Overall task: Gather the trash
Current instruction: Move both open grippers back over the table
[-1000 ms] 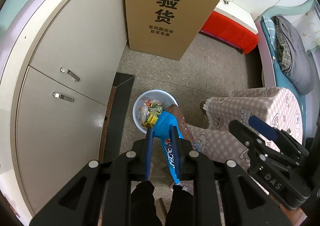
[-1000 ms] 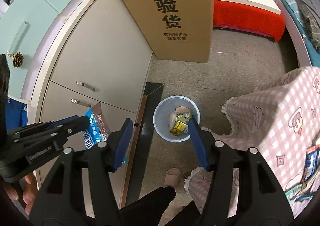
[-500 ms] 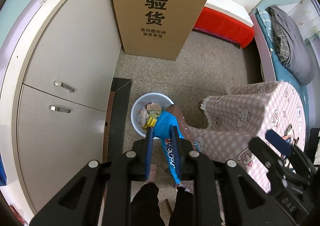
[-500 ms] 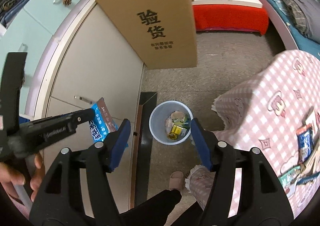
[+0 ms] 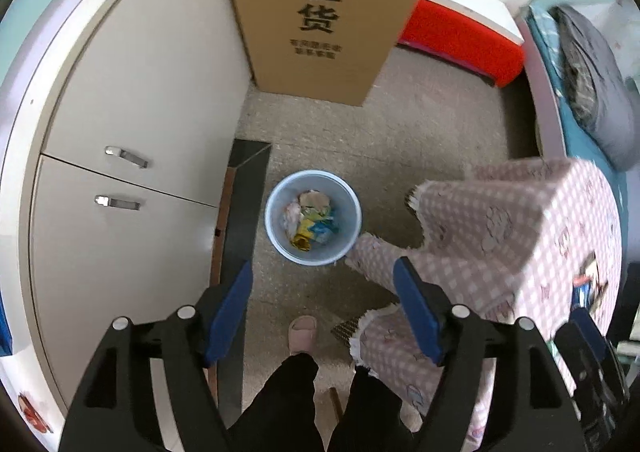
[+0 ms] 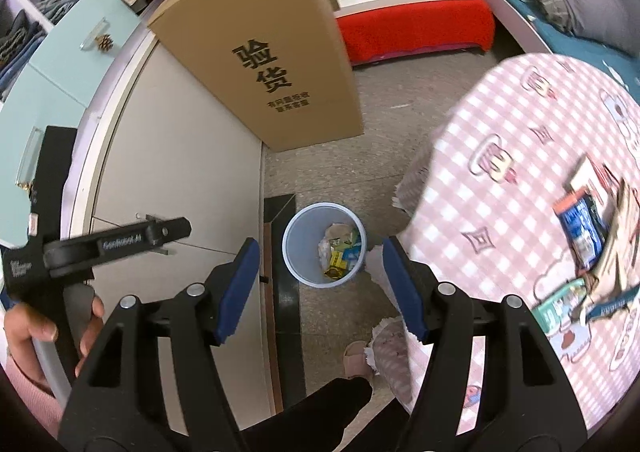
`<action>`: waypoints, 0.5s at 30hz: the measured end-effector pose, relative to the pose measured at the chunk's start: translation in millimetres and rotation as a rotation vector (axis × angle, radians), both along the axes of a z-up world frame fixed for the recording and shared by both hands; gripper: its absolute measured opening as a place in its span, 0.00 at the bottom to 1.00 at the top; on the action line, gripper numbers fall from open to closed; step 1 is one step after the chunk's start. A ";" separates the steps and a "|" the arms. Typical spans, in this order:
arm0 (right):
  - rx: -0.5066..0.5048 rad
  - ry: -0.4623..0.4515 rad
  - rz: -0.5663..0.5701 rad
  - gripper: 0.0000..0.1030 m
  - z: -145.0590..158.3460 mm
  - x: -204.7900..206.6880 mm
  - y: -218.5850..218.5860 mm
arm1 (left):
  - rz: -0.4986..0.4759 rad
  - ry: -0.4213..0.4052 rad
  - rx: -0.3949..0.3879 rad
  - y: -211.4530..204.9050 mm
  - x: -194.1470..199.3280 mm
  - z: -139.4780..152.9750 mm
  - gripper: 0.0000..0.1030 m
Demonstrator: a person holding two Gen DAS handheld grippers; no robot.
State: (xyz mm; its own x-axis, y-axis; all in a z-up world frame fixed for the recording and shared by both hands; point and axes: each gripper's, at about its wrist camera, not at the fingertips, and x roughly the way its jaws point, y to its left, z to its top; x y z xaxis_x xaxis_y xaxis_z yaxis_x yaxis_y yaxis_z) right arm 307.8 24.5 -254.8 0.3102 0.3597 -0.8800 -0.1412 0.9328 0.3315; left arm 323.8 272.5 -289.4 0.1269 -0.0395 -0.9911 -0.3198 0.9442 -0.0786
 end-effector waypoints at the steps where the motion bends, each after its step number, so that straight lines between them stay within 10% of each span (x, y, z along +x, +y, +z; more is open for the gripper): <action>1: 0.002 0.000 -0.011 0.61 -0.2 -2.2 -5.0 | -0.016 -0.004 -0.002 -6.5 -1.9 1.2 0.70; 15: -0.007 -0.001 -0.285 0.63 6.6 -54.6 -143.9 | -0.417 -0.074 -0.045 -177.1 -16.3 24.2 0.71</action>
State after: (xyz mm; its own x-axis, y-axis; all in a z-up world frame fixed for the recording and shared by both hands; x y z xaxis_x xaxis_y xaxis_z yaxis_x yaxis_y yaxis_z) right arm 253.3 -119.4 -248.2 0.3983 0.2522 -0.8819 0.1264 0.9372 0.3251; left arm 307.5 95.4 -265.2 0.1616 -0.1453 -0.9761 0.0971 0.9866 -0.1308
